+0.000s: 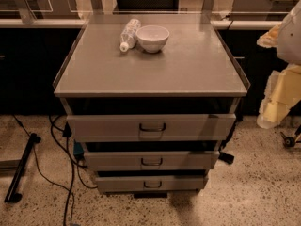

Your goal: Open top drawer

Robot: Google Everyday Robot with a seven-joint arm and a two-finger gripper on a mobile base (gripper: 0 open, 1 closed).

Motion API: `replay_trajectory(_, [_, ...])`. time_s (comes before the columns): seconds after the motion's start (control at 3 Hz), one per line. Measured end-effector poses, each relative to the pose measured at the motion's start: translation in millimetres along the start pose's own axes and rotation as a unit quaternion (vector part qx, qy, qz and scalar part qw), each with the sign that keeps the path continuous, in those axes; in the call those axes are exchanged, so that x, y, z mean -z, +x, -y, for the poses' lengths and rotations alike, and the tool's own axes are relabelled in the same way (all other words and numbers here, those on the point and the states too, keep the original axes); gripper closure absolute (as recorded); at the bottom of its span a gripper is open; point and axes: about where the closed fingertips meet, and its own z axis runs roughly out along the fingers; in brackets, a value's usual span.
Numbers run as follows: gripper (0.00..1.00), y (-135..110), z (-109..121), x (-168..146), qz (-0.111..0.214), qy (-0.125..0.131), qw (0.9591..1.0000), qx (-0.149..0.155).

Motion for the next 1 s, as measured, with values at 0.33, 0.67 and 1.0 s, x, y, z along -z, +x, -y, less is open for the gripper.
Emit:
replay_trajectory(0.33, [0.0, 0.0, 0.0, 0.0, 0.0, 0.0, 1.0, 0.0])
replay_trajectory(0.67, [0.0, -0.1, -3.9, -7.5, 0.006, 0.0, 1.0, 0.001])
replay_trajectory(1.0, [0.0, -1.0, -16.2, -34.7, 0.028, -0.005, 0.9995, -0.009])
